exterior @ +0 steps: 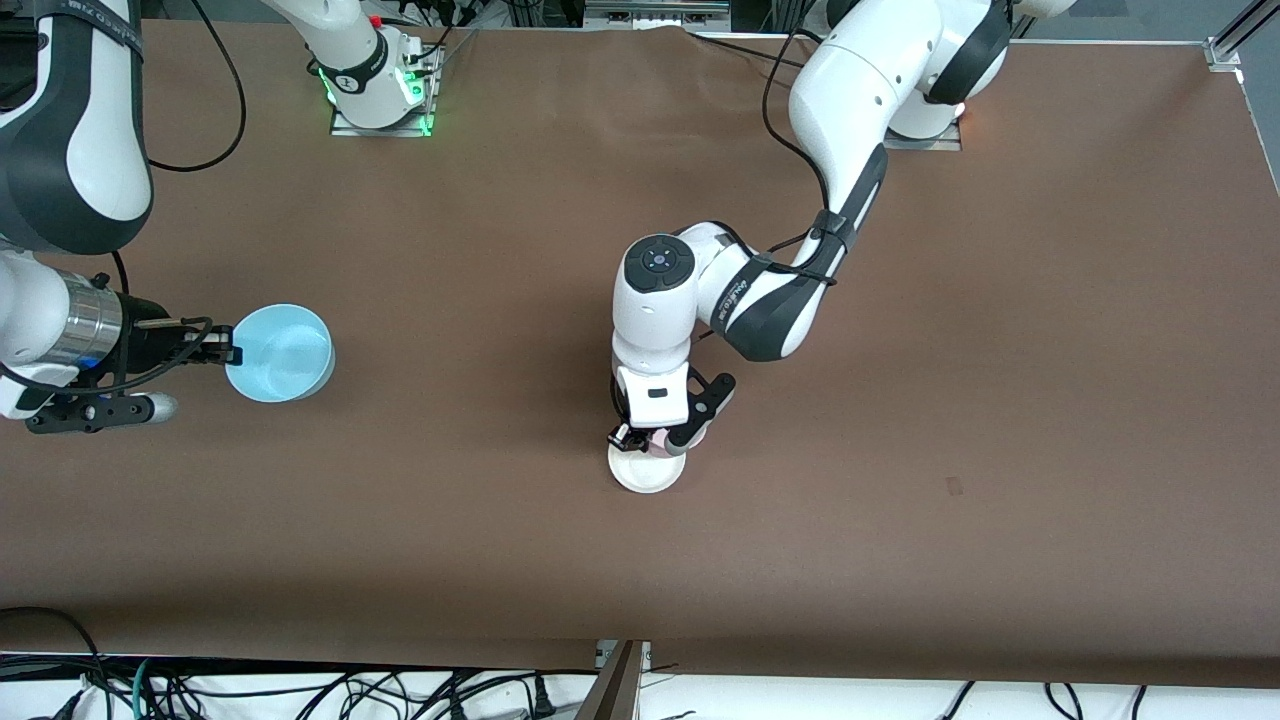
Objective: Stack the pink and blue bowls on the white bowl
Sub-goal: 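Lower the pink bowl into the white bowl with the left gripper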
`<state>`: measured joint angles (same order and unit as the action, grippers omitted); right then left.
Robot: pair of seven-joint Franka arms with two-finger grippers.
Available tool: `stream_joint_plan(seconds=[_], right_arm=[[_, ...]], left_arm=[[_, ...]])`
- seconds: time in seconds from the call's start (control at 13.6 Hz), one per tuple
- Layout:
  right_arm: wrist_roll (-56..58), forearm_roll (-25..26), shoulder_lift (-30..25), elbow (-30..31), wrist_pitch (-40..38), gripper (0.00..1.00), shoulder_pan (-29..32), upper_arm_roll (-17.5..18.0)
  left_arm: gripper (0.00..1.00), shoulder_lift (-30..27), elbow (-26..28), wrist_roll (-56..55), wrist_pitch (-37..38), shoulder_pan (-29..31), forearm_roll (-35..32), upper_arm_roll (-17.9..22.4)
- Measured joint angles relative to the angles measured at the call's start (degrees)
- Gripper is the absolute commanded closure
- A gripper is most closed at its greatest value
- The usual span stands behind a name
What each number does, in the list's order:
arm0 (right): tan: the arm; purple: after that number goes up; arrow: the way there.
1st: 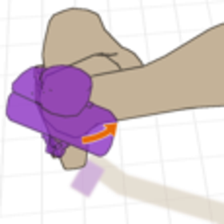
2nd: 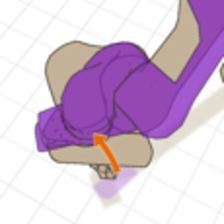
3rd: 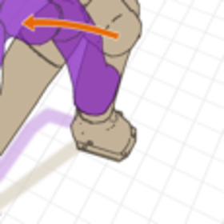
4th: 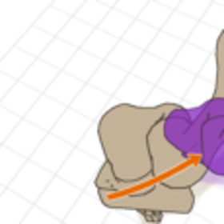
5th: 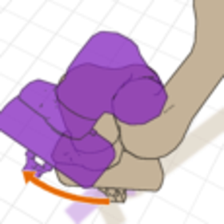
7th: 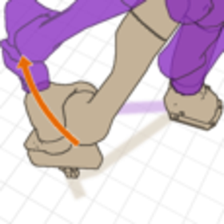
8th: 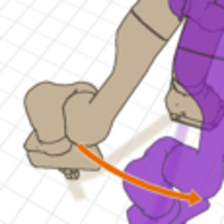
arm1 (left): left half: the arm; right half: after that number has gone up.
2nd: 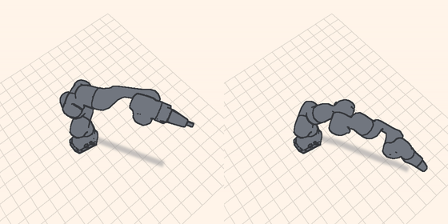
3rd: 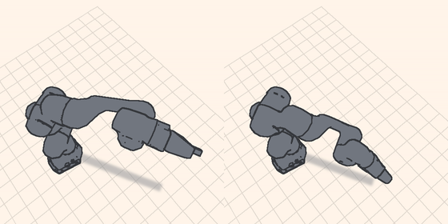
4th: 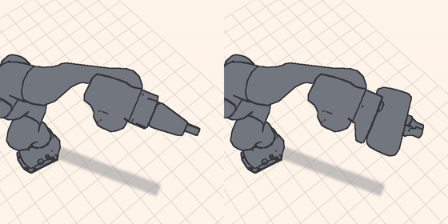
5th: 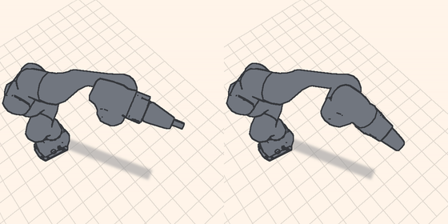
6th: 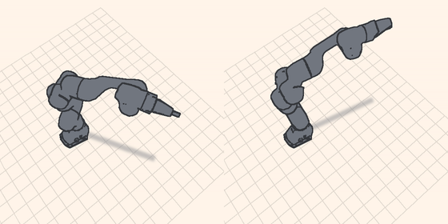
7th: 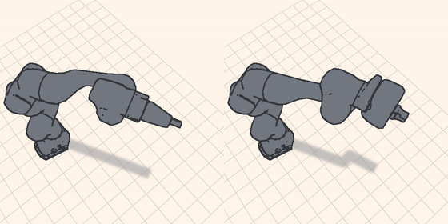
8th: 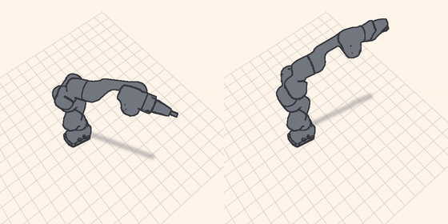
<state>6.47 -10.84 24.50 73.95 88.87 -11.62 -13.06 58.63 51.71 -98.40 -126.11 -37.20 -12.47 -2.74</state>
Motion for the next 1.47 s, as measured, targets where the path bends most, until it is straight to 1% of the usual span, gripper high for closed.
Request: stream_joint_plan(seconds=[0.59, 1.03, 1.47], right_arm=[[0.2, 0.0, 0.0, 0.0, 0.0, 1.0, 1.4, 0.0], [0.2, 0.0, 0.2, 0.1, -0.1, 1.0, 1.8, 0.0], [0.1, -2.0, 1.8, 0.1, 0.2, 1.0, 4.1, 0.0]], left_arm=[[1.0, 1.4, -0.3, -2.9, -2.2, -1.4, 0.0, 1.9], [1.0, 1.7, -0.4, -3.6, -2.5, -2.3, 0.0, 3.3], [1.0, 1.8, -0.5, -3.9, -2.6, -2.5, 0.0, 3.5]])
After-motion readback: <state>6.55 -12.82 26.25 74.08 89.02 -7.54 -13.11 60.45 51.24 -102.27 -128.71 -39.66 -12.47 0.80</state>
